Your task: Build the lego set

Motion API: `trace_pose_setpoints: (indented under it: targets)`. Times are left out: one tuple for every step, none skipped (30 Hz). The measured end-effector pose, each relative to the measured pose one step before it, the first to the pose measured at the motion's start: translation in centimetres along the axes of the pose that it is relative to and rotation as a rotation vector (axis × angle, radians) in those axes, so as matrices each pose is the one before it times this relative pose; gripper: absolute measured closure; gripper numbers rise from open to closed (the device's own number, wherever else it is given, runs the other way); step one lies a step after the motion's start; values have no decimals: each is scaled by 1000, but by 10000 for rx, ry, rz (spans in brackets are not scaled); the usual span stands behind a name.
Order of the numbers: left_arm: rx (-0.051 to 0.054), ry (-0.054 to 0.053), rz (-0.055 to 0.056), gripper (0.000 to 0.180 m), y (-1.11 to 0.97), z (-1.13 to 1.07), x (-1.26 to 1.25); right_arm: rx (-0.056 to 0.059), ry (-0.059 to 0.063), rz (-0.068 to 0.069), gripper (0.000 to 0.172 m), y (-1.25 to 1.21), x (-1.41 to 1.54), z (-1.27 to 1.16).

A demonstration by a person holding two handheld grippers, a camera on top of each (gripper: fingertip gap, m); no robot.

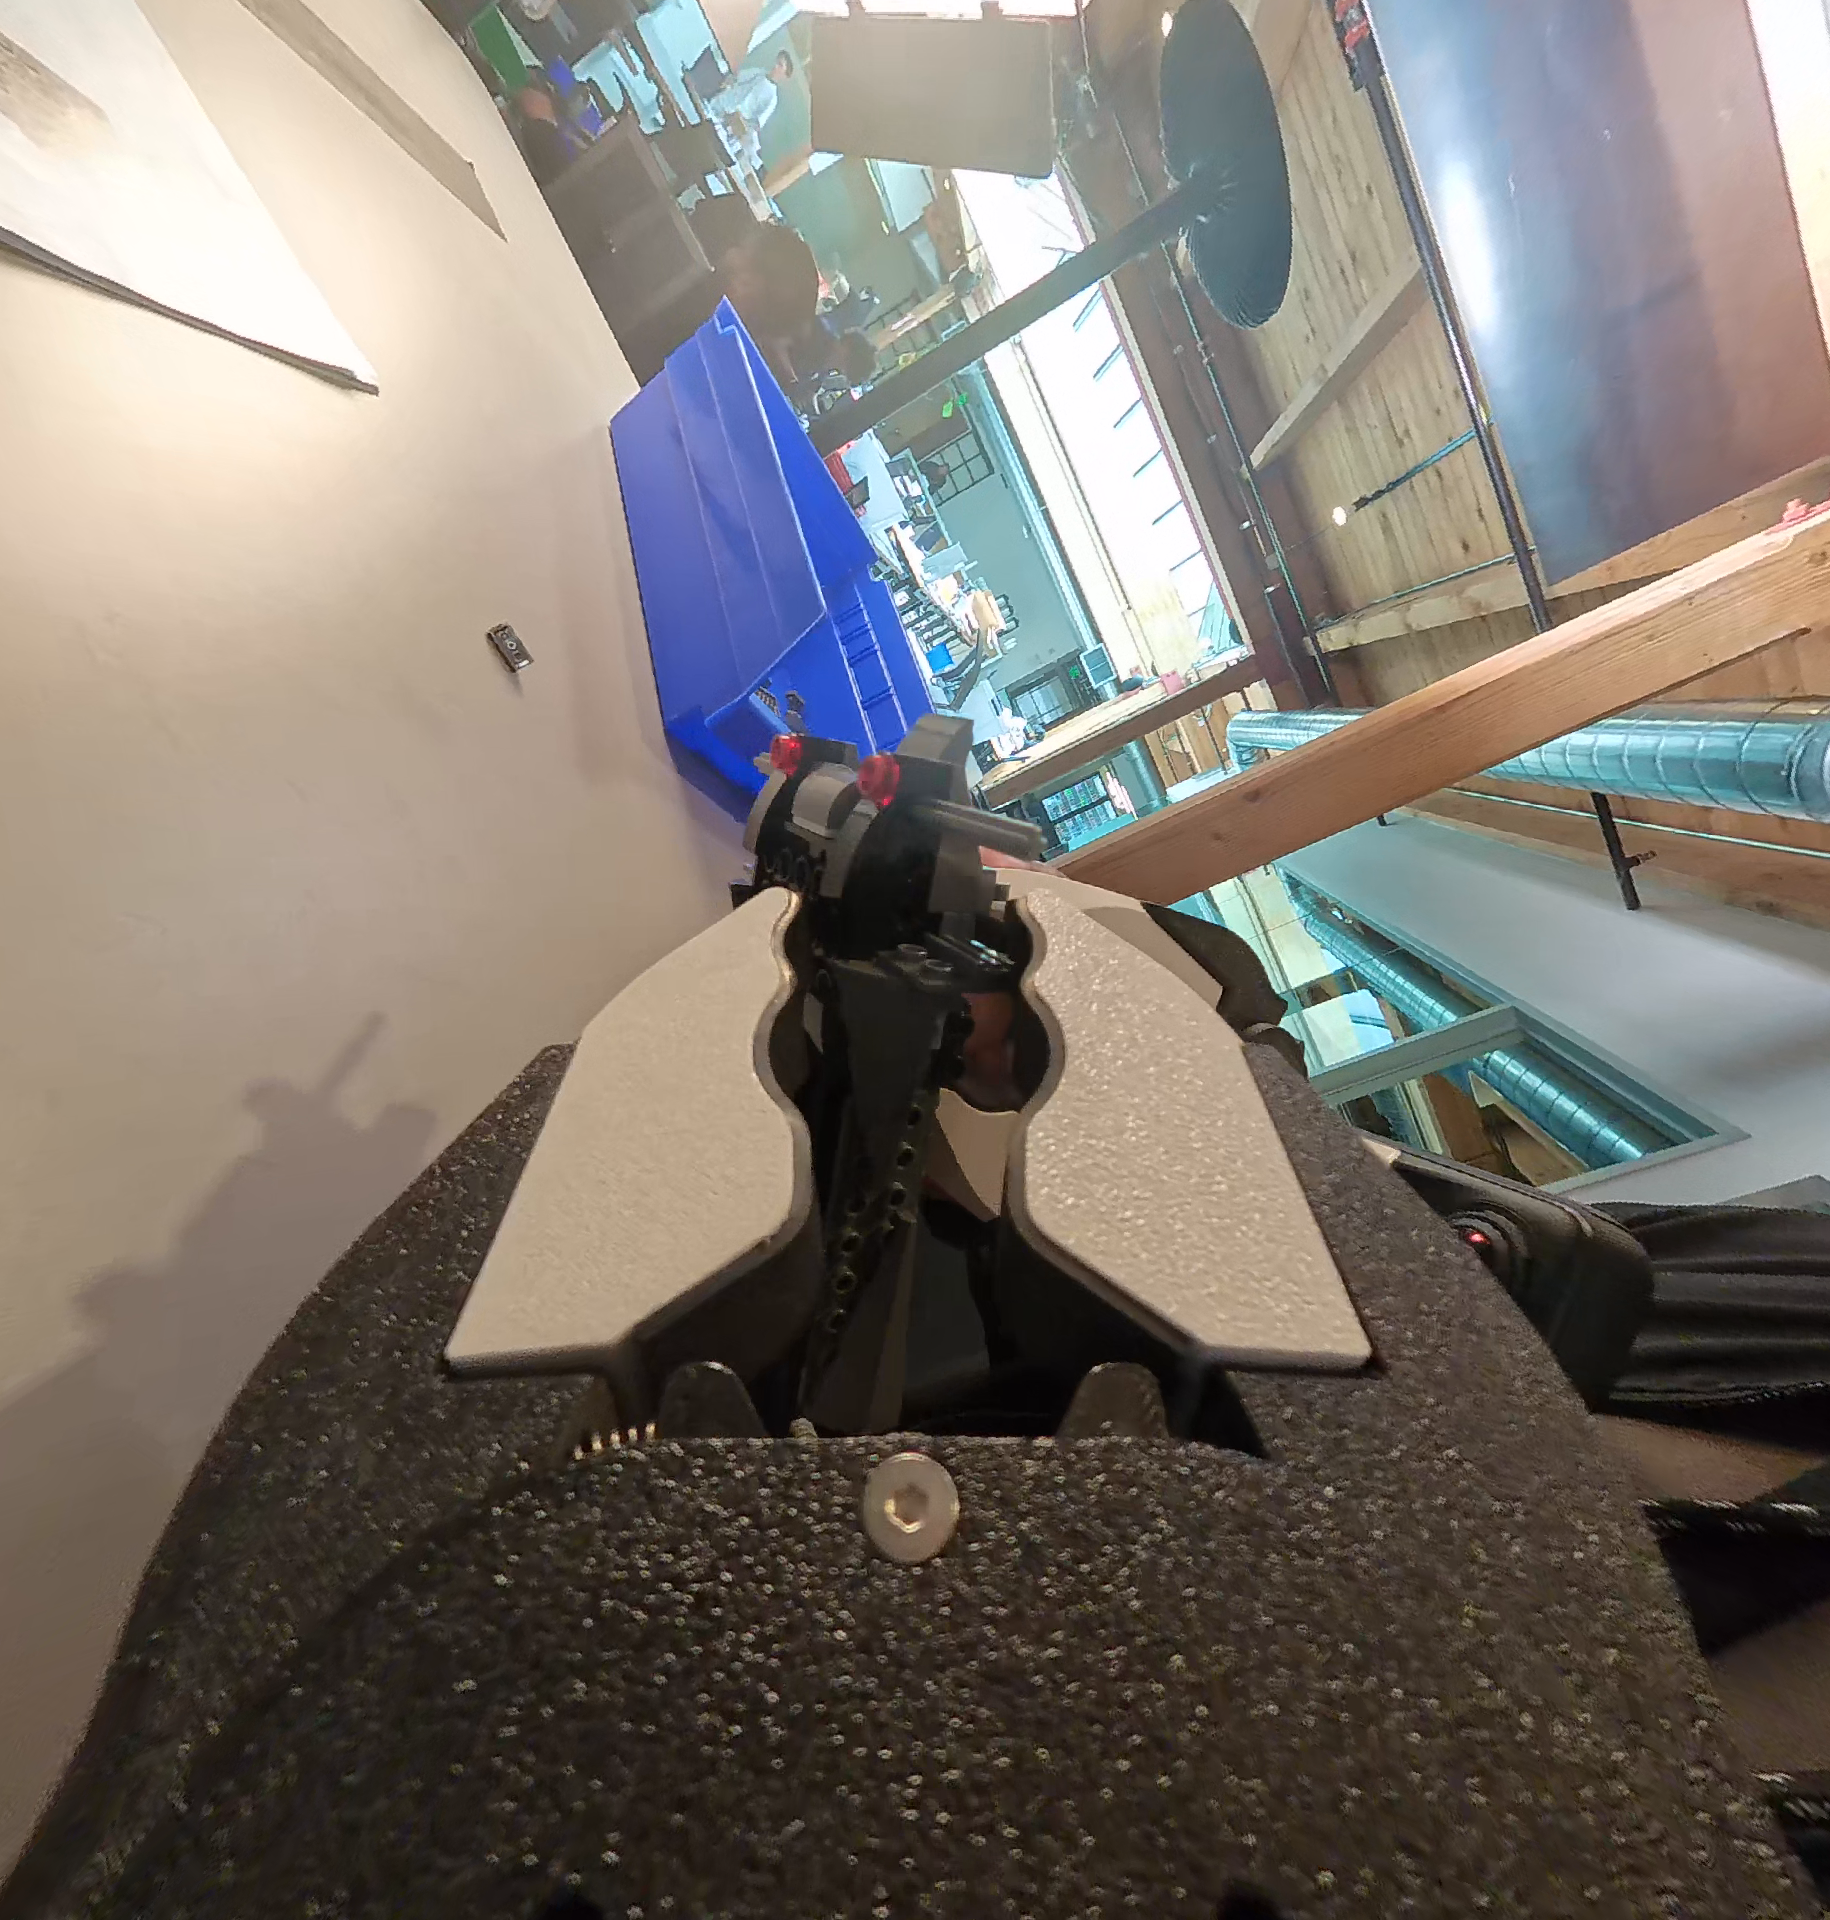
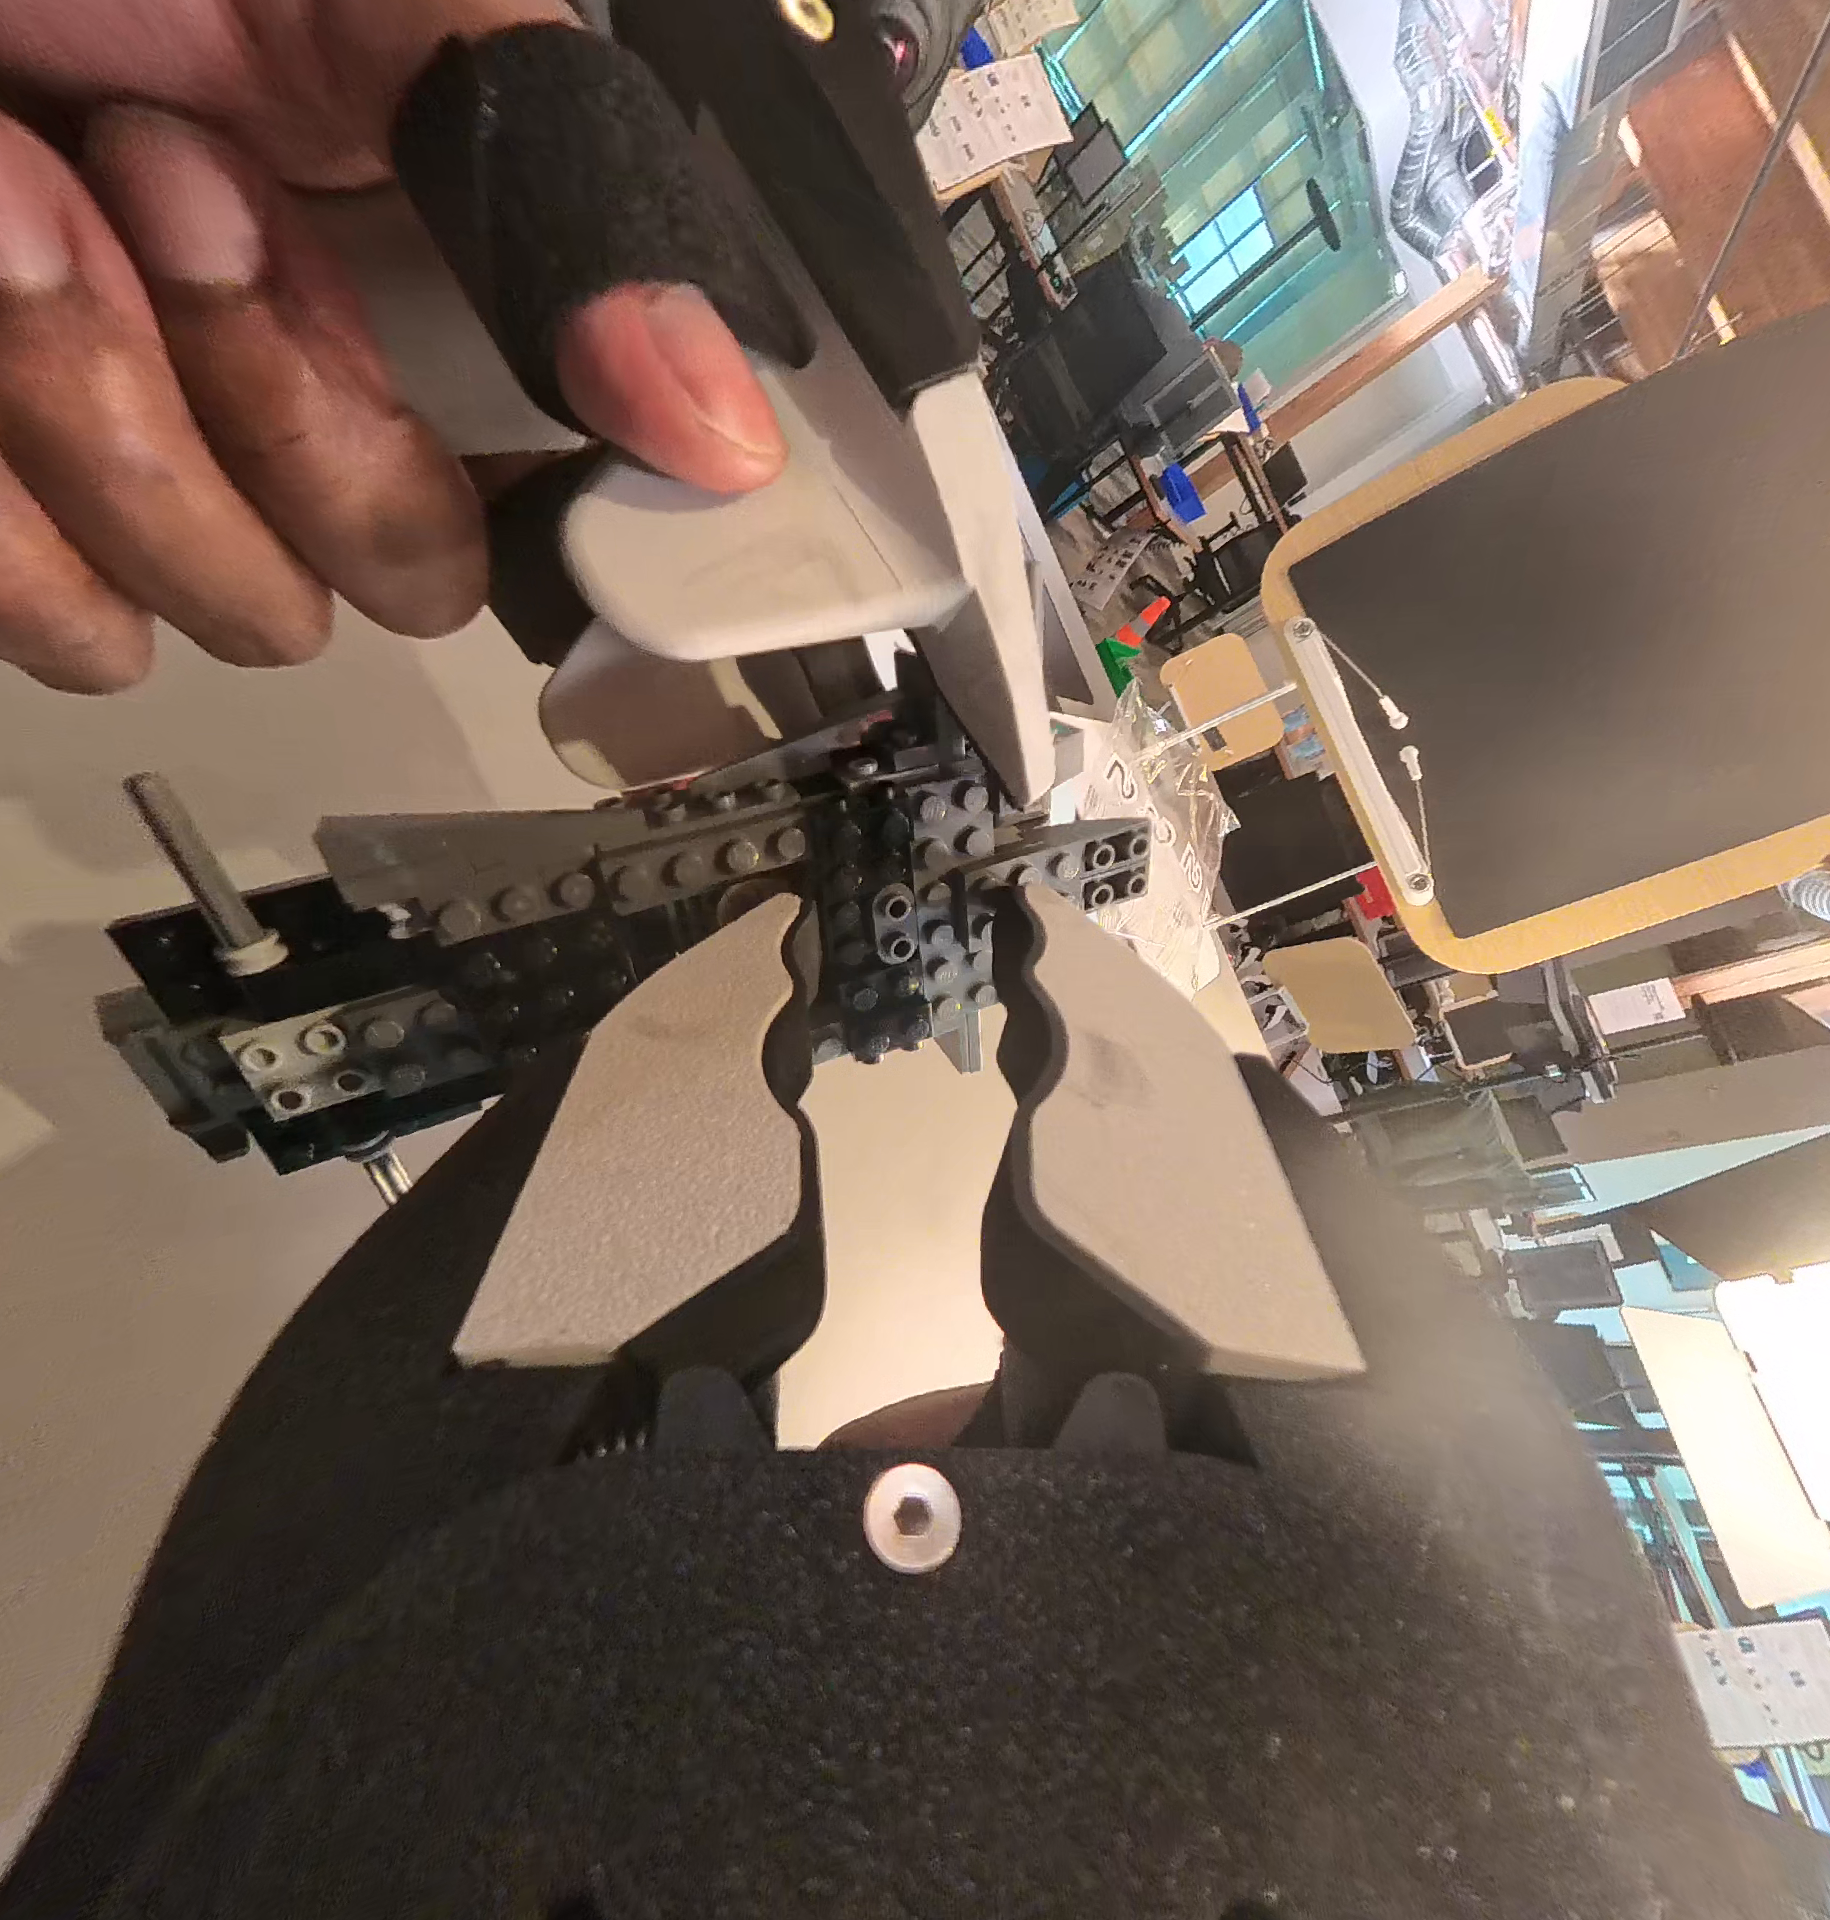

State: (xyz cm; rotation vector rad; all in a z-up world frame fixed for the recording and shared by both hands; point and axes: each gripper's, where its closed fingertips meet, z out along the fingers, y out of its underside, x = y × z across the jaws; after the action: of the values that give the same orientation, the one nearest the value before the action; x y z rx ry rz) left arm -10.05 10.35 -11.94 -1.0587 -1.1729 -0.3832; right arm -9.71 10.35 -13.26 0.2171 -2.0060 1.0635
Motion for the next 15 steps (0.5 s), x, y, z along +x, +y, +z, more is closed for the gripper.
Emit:
trace_pose_setpoints:
  targets:
    - [-27, -91, 31, 145, 88, -9, -123, -5, -44, -29, 139, 9, -92, 21]
    - [-20, -39, 47, 146, 70, -12, -61, -6, -28, -30, 139, -14, -56, 7]
    - [-39, -43, 44, 146, 72, -20, -42, 9, -36, -23, 139, -27, -26, -19]
    - [-51, -42, 77, 147, 62, -8, -9, -2, -43, -18, 139, -9, -19, -18]
    - [-35, -39, 110, 147, 35, -1, 26, -2, -35, -18, 139, -9, 15, -26]
    - [-21, -52, 88, 147, 29, 17, 11, -11, -40, 4, 139, 17, 12, -15]
    - [-21, -61, 96, 147, 32, 25, -4, -3, -43, 9, 139, -6, 19, -16]
    - [-32, -72, 87, 148, 48, 22, -32, 12, -37, -4, 139, -22, 17, -22]
    - [-22, -49, 81, 149, 20, 12, 4, 24, -25, 14, 139, -65, 15, -37]
    - [-21, -40, 58, 149, 11, 10, 17, 25, -20, 31, 139, -67, 33, -44]
    - [-25, -59, 79, 150, 33, 19, 12, 20, -21, 14, 139, -48, 15, -44]
    - [-33, -77, 95, 150, 36, 11, -14, 1, -23, 8, 139, -8, 13, -32]
    - [-26, -68, 84, 150, 22, 30, 4, -13, -20, 8, 139, 27, 5, -7]
    - [-20, -60, 65, 150, 15, 24, -7, -9, -14, -1, 139, 27, 20, -11]
    - [-28, -68, 80, 150, 37, 13, -7, -7, -19, -1, 139, 36, 8, -14]
